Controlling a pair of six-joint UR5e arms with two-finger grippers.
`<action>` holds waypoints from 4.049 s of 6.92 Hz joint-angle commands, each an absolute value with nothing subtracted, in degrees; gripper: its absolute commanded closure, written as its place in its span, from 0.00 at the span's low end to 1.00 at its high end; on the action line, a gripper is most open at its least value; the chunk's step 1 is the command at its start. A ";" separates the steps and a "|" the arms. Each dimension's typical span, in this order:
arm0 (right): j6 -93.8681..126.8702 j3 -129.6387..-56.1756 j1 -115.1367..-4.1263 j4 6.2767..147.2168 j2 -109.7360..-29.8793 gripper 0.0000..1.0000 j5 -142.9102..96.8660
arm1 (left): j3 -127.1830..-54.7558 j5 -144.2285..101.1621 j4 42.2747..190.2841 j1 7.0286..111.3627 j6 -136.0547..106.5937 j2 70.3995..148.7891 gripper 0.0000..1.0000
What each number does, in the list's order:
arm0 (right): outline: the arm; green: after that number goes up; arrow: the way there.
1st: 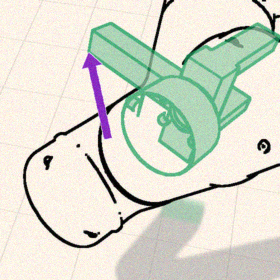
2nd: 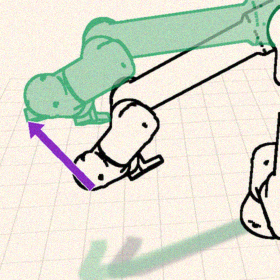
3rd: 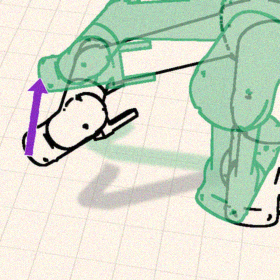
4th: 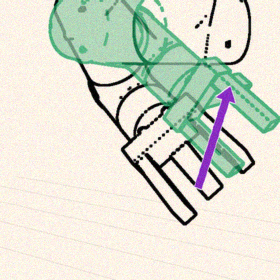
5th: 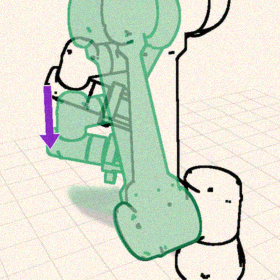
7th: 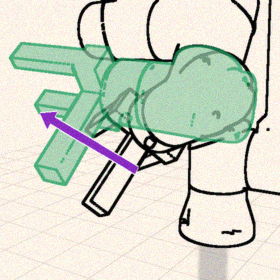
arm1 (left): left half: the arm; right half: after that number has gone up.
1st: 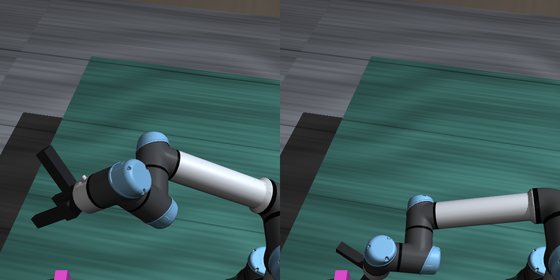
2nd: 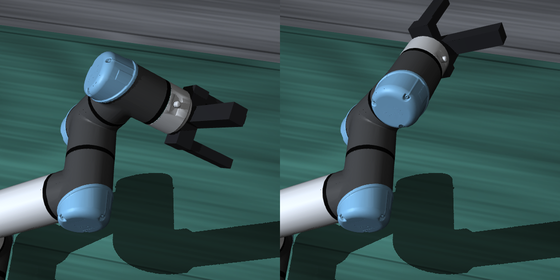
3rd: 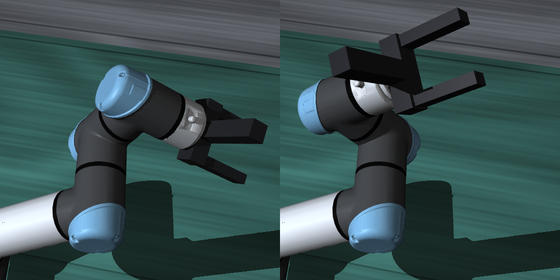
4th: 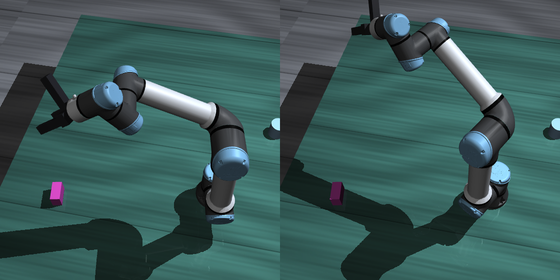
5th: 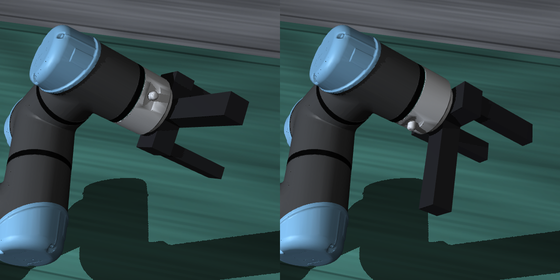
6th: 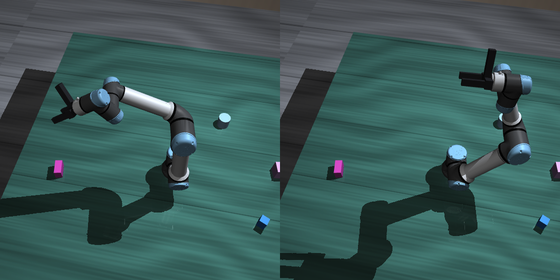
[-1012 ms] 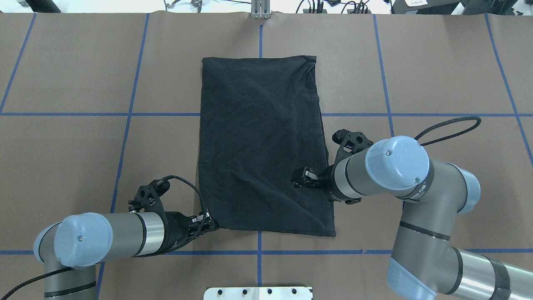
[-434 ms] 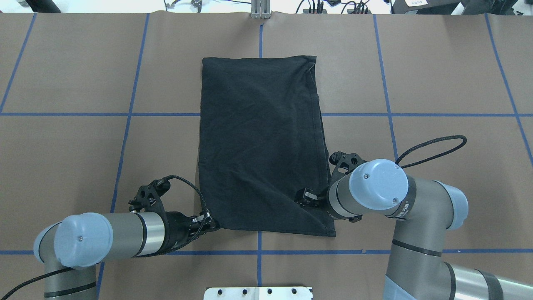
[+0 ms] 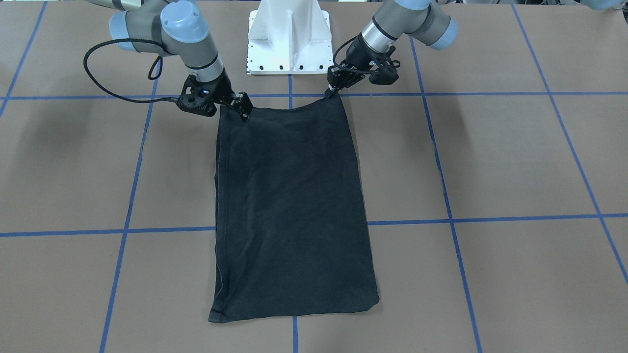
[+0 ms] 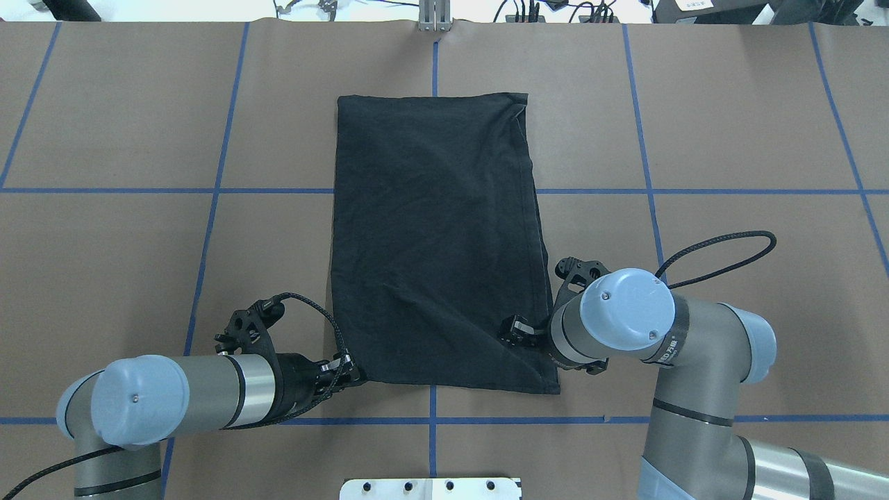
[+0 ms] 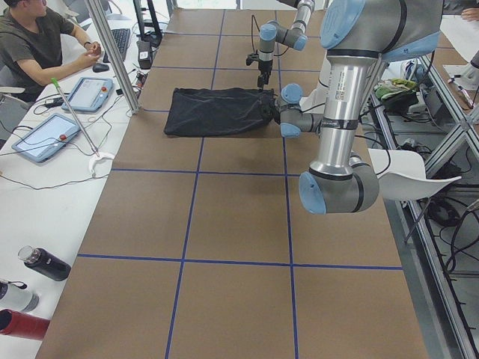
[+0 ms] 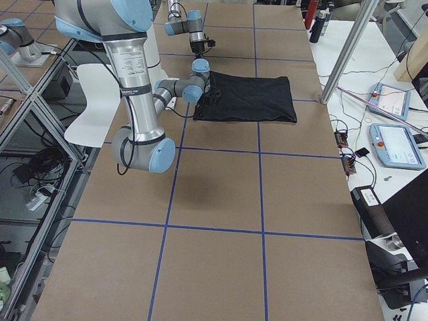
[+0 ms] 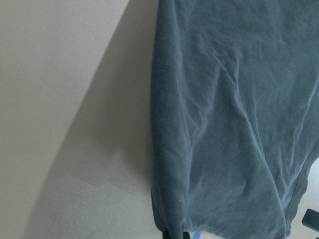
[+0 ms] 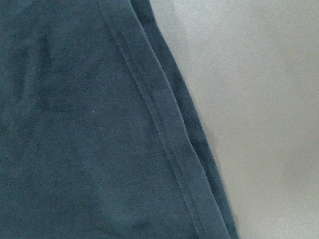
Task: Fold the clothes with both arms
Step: 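Move the right gripper down to the shirt's other near corner, then grasp the other near corner with the right gripper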
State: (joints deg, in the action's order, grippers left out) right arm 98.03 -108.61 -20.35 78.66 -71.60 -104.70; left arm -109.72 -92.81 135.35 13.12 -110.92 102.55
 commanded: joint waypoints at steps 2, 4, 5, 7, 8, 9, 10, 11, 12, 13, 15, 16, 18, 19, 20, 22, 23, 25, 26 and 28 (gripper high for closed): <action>100.71 -107.84 -18.90 78.57 -71.63 0.00 -105.11 | -109.78 -92.81 135.35 13.10 -110.92 102.57 1.00; 104.06 -107.93 -18.28 78.31 -71.63 0.00 -105.29 | -109.86 -92.73 135.35 13.18 -110.92 102.57 1.00; 104.06 -107.76 -18.28 78.31 -71.72 0.00 -105.29 | -109.86 -92.72 135.35 13.18 -110.92 102.57 1.00; 103.98 -107.67 -18.28 78.22 -72.07 0.00 -105.38 | -109.86 -92.72 135.35 13.18 -110.92 102.57 1.00; 103.97 -107.40 -18.19 78.14 -71.98 0.00 -105.38 | -109.86 -92.72 135.35 13.18 -110.92 102.57 1.00; 104.06 -107.40 -18.19 78.13 -71.98 0.00 -105.38 | -109.86 -92.72 135.35 13.18 -110.92 102.57 1.00; 104.06 -107.40 -18.19 78.13 -71.90 0.00 -105.38 | -109.86 -92.72 135.35 13.18 -110.92 102.57 1.00; 104.06 -107.23 -18.11 78.05 -71.81 0.00 -105.38 | -109.86 -92.72 135.26 13.18 -110.92 102.57 1.00; 104.15 -107.05 -18.02 78.05 -71.72 0.03 -105.29 | -109.86 -92.72 135.35 13.18 -110.92 102.57 1.00; 104.24 -106.88 -17.84 78.05 -71.81 0.09 -105.29 | -109.86 -92.72 135.35 13.27 -110.92 102.57 1.00; 104.15 -106.52 -17.84 78.05 -71.72 0.36 -105.21 | -109.95 -92.72 135.35 13.27 -110.92 102.57 1.00; 104.06 -106.52 -17.84 78.05 -71.63 0.42 -105.29 | -110.13 -92.72 135.35 13.27 -110.92 102.57 1.00; 104.06 -106.52 -17.75 78.05 -71.28 0.43 -105.29 | -110.21 -92.72 135.26 13.45 -110.92 102.57 1.00; 104.06 -106.52 -17.75 78.05 -71.19 0.44 -105.38 | -110.21 -92.72 135.26 13.45 -110.92 102.57 1.00; 104.06 -106.52 -17.75 78.05 -71.02 0.44 -105.38 | -110.21 -92.72 135.26 13.45 -110.92 102.57 1.00; 103.89 -106.61 -17.75 78.05 -71.02 0.55 -105.73 | -110.48 -92.72 135.26 13.45 -110.92 102.57 1.00; 103.89 -106.52 -17.75 78.05 -71.02 0.64 -106.34 | -110.57 -92.72 135.18 13.45 -110.92 102.57 1.00; 103.89 -106.61 -17.75 78.05 -70.93 0.85 -106.35 | -110.57 -92.72 135.18 13.45 -110.92 102.57 1.00; 103.97 -106.70 -17.84 77.96 -70.93 1.00 -106.35 | -110.57 -92.72 135.18 13.45 -110.92 102.57 1.00; 104.33 -107.14 -17.93 77.96 -70.06 1.00 -105.91 | -110.57 -92.72 135.18 13.45 -110.92 102.57 1.00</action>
State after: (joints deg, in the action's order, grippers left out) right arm 104.16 -106.89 -17.85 77.93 -70.60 -106.17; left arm -110.56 -92.72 135.17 13.45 -110.92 102.57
